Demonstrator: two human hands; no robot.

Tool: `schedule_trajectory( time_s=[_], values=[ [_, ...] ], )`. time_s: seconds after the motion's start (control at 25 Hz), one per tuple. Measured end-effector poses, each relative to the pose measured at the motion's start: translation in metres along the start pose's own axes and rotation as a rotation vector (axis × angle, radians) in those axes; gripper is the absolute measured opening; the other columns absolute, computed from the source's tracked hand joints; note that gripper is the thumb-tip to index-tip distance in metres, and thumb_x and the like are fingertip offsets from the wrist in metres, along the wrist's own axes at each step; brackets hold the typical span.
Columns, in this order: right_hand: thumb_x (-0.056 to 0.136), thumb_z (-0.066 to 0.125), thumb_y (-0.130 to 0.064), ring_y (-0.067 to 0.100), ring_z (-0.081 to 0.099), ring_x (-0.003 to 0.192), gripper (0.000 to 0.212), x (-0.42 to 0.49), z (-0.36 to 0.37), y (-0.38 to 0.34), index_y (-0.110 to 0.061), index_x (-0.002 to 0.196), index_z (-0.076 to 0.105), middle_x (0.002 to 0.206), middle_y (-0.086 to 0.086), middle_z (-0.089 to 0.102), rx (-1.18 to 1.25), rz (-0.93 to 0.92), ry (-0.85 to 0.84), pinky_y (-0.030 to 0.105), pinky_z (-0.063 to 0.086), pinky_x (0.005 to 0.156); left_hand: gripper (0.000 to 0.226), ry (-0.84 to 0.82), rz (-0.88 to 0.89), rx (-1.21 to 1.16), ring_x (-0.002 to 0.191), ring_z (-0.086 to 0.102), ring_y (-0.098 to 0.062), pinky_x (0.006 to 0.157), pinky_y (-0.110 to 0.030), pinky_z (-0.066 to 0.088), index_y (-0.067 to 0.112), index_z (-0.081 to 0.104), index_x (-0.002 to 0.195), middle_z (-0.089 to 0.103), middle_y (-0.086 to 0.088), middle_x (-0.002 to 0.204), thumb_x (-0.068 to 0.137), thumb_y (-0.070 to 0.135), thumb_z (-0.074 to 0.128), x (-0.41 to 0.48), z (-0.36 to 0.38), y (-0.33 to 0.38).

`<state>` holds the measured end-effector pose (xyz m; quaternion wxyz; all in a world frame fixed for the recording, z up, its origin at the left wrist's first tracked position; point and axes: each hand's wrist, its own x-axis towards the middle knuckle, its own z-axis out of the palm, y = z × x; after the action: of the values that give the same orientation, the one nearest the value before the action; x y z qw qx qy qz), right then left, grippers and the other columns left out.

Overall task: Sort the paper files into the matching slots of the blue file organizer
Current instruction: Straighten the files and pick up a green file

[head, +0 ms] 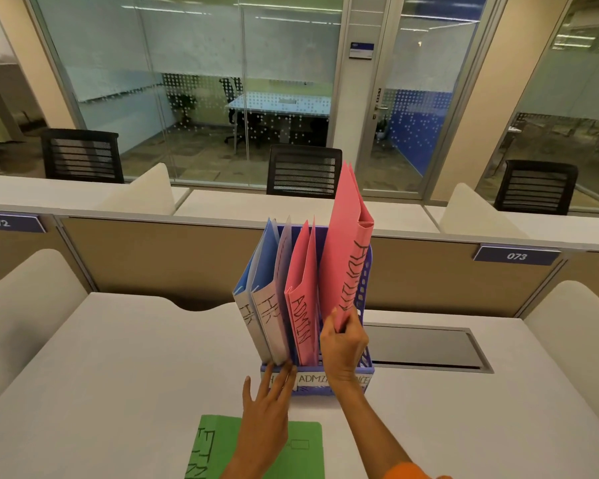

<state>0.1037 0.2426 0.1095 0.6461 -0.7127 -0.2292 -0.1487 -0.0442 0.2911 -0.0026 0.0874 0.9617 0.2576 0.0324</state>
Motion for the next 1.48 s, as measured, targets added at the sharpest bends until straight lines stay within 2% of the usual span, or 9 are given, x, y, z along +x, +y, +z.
schedule_trajectory(
  time_s=[0.16, 0.28, 0.44, 0.64, 0.88, 1.04, 1.16, 1.32, 1.48],
  values=[
    [0.094, 0.051, -0.029, -0.002, 0.060, 0.091, 0.035, -0.006, 0.011, 0.010, 0.000, 0.112, 0.059, 0.101, -0.003, 0.064, 0.053, 0.016, -0.071, 0.037, 0.061, 0.072, 0.111, 0.014, -0.035, -0.028, 0.137, 0.040, -0.025, 0.091, -0.058, 0.049, 0.026, 0.038, 0.145, 0.047, 0.006, 0.148, 0.046, 0.022, 0.088, 0.004, 0.006, 0.001],
    [0.091, 0.060, -0.025, 0.009, 0.063, 0.093, 0.036, -0.009, 0.019, 0.014, -0.005, 0.121, 0.057, 0.105, 0.005, 0.068, 0.078, 0.021, -0.153, 0.028, 0.058, 0.079, 0.113, 0.037, -0.036, -0.032, 0.138, 0.031, -0.023, 0.089, -0.056, 0.050, 0.027, 0.040, 0.144, 0.037, 0.007, 0.154, 0.043, 0.021, 0.089, 0.006, 0.013, -0.002],
    [0.091, 0.050, -0.049, 0.011, 0.064, 0.093, 0.052, -0.011, 0.028, 0.007, -0.009, 0.124, 0.055, 0.105, 0.003, 0.068, 0.148, 0.004, -0.144, 0.019, 0.056, 0.081, 0.124, 0.083, -0.019, -0.032, 0.145, 0.019, -0.023, 0.092, -0.054, 0.049, 0.028, 0.023, 0.151, 0.009, 0.011, 0.161, 0.044, 0.021, 0.087, 0.008, 0.022, -0.006],
    [0.090, 0.051, -0.044, 0.011, 0.062, 0.096, 0.039, -0.011, 0.036, 0.018, -0.021, 0.121, 0.051, 0.108, 0.000, 0.063, 0.100, 0.043, -0.073, 0.019, 0.054, 0.081, 0.145, 0.148, -0.012, -0.033, 0.150, -0.009, -0.017, 0.089, -0.052, 0.050, 0.030, 0.005, 0.153, -0.006, 0.011, 0.163, 0.036, 0.024, 0.089, 0.014, 0.024, -0.008],
    [0.086, 0.066, -0.027, 0.000, 0.064, 0.083, 0.035, -0.017, 0.025, 0.030, -0.030, 0.115, 0.047, 0.097, -0.011, 0.063, 0.067, 0.282, -0.103, 0.009, 0.052, 0.064, 0.140, 0.150, -0.017, -0.063, 0.150, -0.009, -0.017, 0.099, -0.049, 0.042, 0.030, 0.007, 0.153, -0.004, 0.013, 0.163, 0.039, 0.021, 0.088, 0.014, 0.028, -0.005],
    [0.087, 0.065, -0.016, 0.002, 0.064, 0.071, 0.028, -0.033, 0.015, 0.043, -0.024, 0.109, 0.050, 0.086, -0.011, 0.063, -0.045, 0.358, -0.160, 0.026, 0.060, 0.068, 0.132, 0.159, -0.025, -0.058, 0.150, -0.008, -0.017, 0.098, -0.050, 0.044, 0.030, 0.011, 0.153, -0.003, 0.014, 0.162, 0.044, 0.016, 0.085, 0.011, 0.031, -0.005],
    [0.085, 0.066, -0.012, 0.001, 0.060, 0.075, 0.033, -0.035, 0.010, 0.040, -0.015, 0.115, 0.051, 0.092, -0.007, 0.061, -0.087, 0.360, -0.203, 0.028, 0.059, 0.075, 0.130, 0.158, -0.022, -0.050, 0.150, -0.009, -0.018, 0.098, -0.051, 0.043, 0.029, 0.012, 0.152, -0.003, 0.013, 0.162, 0.045, 0.016, 0.084, 0.008, 0.031, -0.004],
    [0.084, 0.069, -0.017, 0.010, 0.062, 0.087, 0.045, -0.039, 0.001, 0.031, -0.021, 0.122, 0.046, 0.098, -0.010, 0.060, -0.061, 0.351, -0.274, 0.021, 0.054, 0.076, 0.127, 0.178, -0.024, -0.040, 0.150, -0.008, -0.017, 0.098, -0.053, 0.042, 0.029, 0.018, 0.151, -0.001, 0.014, 0.162, 0.044, 0.016, 0.085, 0.008, 0.031, -0.003],
    [0.081, 0.072, -0.026, 0.011, 0.059, 0.107, 0.060, -0.056, -0.017, 0.035, -0.028, 0.131, 0.040, 0.120, -0.007, 0.060, -0.088, 0.354, -0.362, 0.034, 0.056, 0.089, 0.131, 0.152, -0.016, -0.034, 0.144, 0.021, -0.022, 0.094, -0.054, 0.046, 0.029, 0.021, 0.150, 0.017, 0.012, 0.160, 0.039, 0.017, 0.089, 0.006, 0.020, -0.002]
  ],
)
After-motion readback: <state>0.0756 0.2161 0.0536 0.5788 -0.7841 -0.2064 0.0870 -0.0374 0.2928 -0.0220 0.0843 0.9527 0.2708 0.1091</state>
